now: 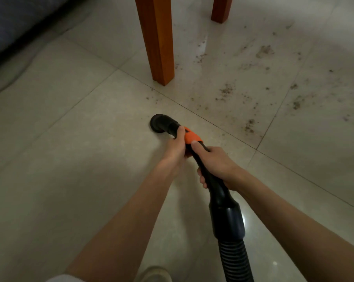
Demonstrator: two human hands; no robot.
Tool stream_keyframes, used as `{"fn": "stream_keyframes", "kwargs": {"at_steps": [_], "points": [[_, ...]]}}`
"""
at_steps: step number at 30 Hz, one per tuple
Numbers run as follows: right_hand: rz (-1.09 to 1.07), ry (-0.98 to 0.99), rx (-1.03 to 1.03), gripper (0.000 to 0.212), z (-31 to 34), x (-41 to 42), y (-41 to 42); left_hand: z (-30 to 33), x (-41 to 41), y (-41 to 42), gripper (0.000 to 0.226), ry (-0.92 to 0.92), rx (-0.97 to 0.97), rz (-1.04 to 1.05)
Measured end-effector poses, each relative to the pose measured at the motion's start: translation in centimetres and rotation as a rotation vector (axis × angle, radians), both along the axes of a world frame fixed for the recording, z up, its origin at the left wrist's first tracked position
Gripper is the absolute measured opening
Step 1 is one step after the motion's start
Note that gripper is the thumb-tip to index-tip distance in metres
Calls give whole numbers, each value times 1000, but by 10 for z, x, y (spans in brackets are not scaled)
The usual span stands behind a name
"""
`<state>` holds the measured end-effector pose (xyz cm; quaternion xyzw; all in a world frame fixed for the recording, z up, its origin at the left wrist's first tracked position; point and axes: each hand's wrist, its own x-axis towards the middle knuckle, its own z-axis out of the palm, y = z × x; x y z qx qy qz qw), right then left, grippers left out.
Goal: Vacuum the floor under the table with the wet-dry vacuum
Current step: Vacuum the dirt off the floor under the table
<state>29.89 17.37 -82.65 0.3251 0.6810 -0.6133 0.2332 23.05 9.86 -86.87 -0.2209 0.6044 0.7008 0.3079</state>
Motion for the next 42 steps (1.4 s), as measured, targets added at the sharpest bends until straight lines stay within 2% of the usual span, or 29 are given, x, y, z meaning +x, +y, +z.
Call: {"fn": "stream_keyframes", "kwargs": {"at_steps": [8, 11, 16, 20, 29, 39, 42], "points": [[27, 27, -13, 45, -6, -23, -29, -8, -23, -31, 40, 11, -55, 23], [29, 23, 15, 43, -8, -31, -32, -9, -32, -35, 35, 10, -46, 12], [-14, 20, 75, 41, -7, -36, -27, -6, -41, -24, 32, 6, -44, -19], [-80, 26, 109, 40, -7, -44, -20, -3, -51, -11, 42, 0, -30, -56], [-140, 31, 142, 39, -9, -63, -9, 2, -75, 5, 47, 0, -63, -168], [-91, 23, 94, 40, -5, -88, -9, 4, -97, 0, 46, 6, -16, -133], [-53, 22, 80, 42, -6, -88, -16, -2, -96, -9, 39, 6, -18, -78]]}}
